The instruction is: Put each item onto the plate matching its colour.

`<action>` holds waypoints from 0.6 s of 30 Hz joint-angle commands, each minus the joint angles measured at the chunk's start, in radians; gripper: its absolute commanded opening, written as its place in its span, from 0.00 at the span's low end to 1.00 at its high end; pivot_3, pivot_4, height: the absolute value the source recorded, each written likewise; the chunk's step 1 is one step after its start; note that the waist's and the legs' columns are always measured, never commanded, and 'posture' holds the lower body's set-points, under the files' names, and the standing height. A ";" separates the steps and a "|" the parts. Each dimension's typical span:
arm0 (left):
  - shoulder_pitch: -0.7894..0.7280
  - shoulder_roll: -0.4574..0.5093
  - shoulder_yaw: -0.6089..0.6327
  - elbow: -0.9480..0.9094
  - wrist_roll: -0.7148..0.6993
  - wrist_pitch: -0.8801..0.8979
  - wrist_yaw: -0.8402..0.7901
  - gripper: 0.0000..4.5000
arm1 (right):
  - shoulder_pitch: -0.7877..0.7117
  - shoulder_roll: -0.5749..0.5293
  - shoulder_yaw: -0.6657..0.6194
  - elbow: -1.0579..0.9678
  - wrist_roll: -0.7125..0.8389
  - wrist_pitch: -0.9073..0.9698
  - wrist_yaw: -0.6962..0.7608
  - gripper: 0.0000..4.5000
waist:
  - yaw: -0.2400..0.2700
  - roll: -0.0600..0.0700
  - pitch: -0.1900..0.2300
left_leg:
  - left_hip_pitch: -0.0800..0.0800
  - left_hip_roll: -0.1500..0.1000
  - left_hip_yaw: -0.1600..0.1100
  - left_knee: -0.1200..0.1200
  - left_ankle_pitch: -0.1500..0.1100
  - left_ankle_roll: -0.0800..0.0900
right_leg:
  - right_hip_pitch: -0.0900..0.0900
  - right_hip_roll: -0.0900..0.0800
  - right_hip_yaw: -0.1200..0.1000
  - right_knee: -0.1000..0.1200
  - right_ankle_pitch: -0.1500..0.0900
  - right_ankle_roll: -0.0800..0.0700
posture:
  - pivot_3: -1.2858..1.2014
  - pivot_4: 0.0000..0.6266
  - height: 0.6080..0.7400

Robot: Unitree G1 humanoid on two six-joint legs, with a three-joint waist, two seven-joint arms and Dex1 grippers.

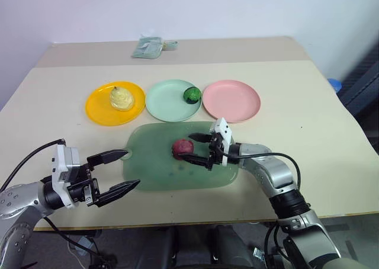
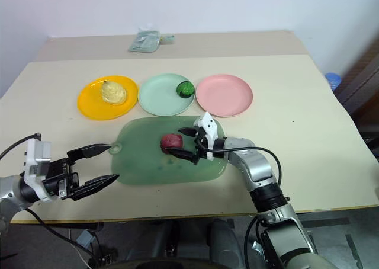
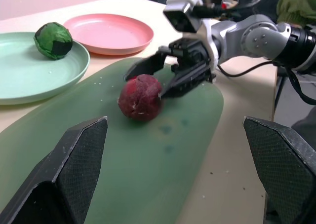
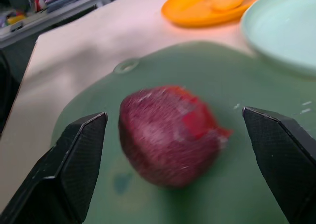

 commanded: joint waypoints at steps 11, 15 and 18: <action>-0.089 -0.013 -0.009 -0.093 -0.047 0.091 0.167 1.00 | -0.044 0.034 -0.066 0.021 0.013 -0.074 -0.025 0.47 | 0.002 0.000 0.000 | 0.000 0.000 0.000 0.000 0.000 0.000 | 0.000 0.000 0.000 0.000 0.000 0.000 | 0.52 0.24 1.00; -0.235 -0.077 -0.087 -0.095 -0.018 0.145 0.348 1.00 | -0.124 0.042 -0.154 0.103 0.009 -0.130 -0.106 0.47 | 0.003 0.000 0.000 | 0.000 0.000 0.000 0.000 0.000 0.000 | 0.000 0.000 0.000 0.000 0.000 0.000 | 0.52 0.24 1.00; -0.335 -0.147 -0.173 -0.094 0.045 0.172 0.482 1.00 | -0.220 0.035 -0.208 0.261 -0.034 -0.241 -0.175 0.47 | 0.000 0.000 0.000 | 0.000 -0.001 0.000 0.001 0.000 -0.001 | 0.000 0.001 0.000 0.001 0.000 0.001 | 0.52 0.24 1.00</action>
